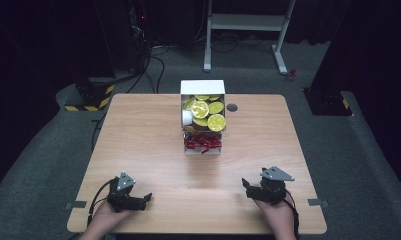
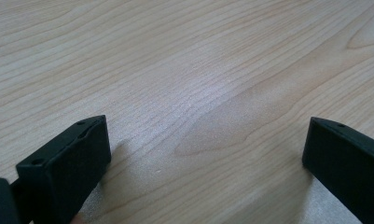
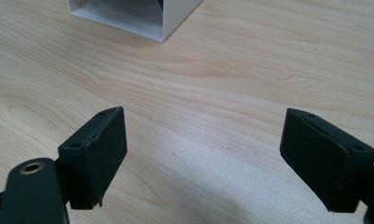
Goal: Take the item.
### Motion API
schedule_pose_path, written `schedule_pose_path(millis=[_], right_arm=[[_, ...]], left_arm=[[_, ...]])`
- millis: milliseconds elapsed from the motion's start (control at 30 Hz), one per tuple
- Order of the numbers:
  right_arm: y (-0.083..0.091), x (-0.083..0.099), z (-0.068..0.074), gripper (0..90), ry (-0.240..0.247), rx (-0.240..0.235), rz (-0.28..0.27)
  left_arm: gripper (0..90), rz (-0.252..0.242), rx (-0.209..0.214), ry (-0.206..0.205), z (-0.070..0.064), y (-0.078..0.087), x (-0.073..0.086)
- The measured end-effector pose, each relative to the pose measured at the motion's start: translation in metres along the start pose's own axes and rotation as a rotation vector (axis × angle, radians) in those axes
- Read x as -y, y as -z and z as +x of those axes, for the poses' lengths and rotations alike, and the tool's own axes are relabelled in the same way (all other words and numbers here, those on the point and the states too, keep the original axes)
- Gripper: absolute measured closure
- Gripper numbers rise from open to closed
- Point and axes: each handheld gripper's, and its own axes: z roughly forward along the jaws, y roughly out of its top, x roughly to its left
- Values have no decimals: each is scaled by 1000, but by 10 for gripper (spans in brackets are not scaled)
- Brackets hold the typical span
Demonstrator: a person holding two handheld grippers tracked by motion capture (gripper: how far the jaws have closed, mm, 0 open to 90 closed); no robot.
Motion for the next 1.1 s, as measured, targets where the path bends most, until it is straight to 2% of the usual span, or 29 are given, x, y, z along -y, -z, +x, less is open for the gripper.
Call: schedule_pose_path(millis=[133, 267, 367, 433, 567, 600, 733, 833, 1100], right_arm=[[2, -3, 1, 150, -3, -6, -16], [2, -5, 3, 150, 8, -6, -29], [2, -5, 6, 147, 36, -8, -57], [3, -5, 8, 142, 24, -13, -56], [2, -6, 12, 138, 20, -25, -47], [2, -6, 12, 138, 20, -25, -47], [1, -12, 15, 134, 14, -34, -42], [1, -19, 18, 131, 34, -31, -31], [6, -34, 25, 128, 34, -39, -68]], left_arm=[[15, 1, 1, 5, 0, 0, 0], [15, 4, 1, -9, 1, 0, 0], [15, 3, 3, -2, 0, 0, 0], [15, 2, 5, 4, 0, 0, 0], [15, 5, 4, -8, 1, 0, 0], [15, 4, 9, 2, 0, 0, 0], [15, 2, 4, -9, 1, -1, -1], [15, 2, 5, -4, 1, -1, -1], [15, 2, 7, -5, 2, -1, -2]])
